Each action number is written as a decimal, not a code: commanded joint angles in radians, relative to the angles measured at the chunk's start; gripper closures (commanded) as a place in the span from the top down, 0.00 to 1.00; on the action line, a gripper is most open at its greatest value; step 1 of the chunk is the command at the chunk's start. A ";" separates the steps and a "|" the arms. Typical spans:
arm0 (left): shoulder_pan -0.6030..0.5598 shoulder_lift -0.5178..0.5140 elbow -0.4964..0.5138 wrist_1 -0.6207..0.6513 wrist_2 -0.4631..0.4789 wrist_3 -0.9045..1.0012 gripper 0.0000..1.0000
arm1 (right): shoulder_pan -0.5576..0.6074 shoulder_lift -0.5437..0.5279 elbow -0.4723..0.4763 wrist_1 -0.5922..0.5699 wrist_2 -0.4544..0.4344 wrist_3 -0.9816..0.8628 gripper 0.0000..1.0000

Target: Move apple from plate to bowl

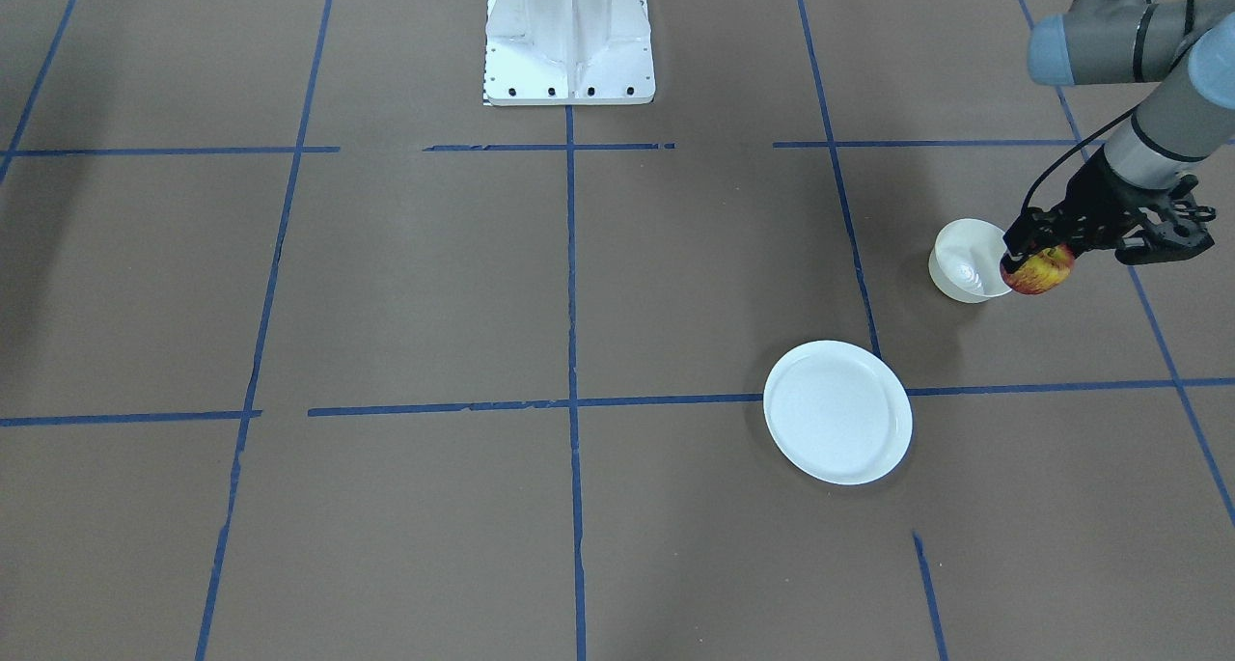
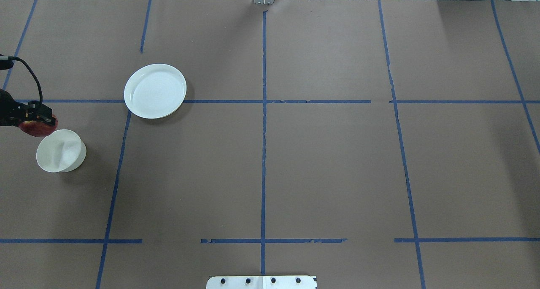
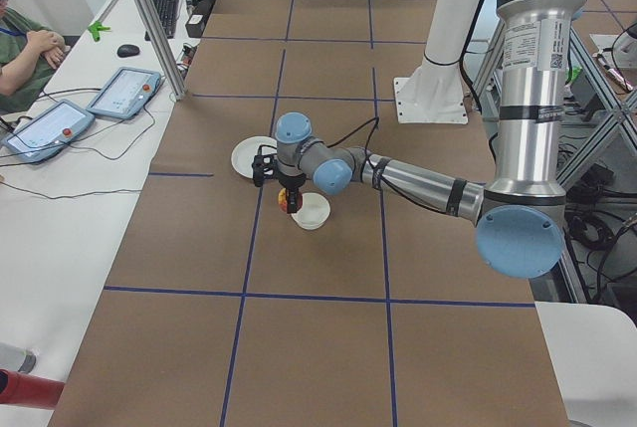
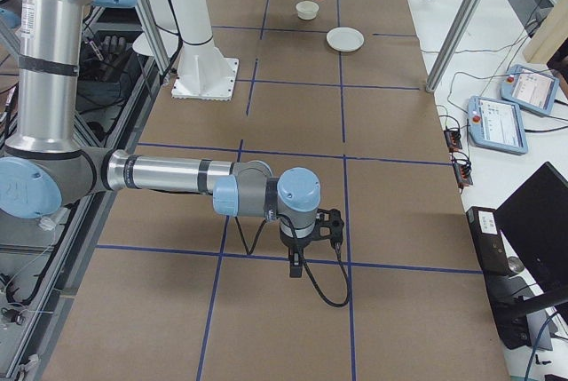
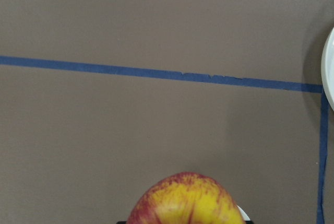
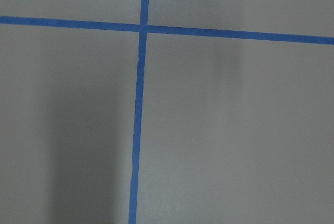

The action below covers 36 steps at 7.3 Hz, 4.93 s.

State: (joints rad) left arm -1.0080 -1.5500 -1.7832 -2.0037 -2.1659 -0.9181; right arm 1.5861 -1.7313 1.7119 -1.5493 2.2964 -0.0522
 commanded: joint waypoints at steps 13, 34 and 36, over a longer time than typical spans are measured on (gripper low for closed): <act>-0.028 0.018 -0.016 0.061 0.011 0.254 0.99 | 0.000 0.001 0.000 0.000 0.000 0.000 1.00; -0.600 0.106 -0.024 0.568 -0.215 0.992 1.00 | 0.000 0.001 0.000 0.000 0.000 0.000 1.00; -0.600 0.106 -0.021 0.568 -0.213 0.992 1.00 | 0.000 -0.001 0.000 0.000 0.000 0.000 1.00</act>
State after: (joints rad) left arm -1.6076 -1.4435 -1.8055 -1.4356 -2.3804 0.0736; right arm 1.5861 -1.7313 1.7119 -1.5495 2.2963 -0.0522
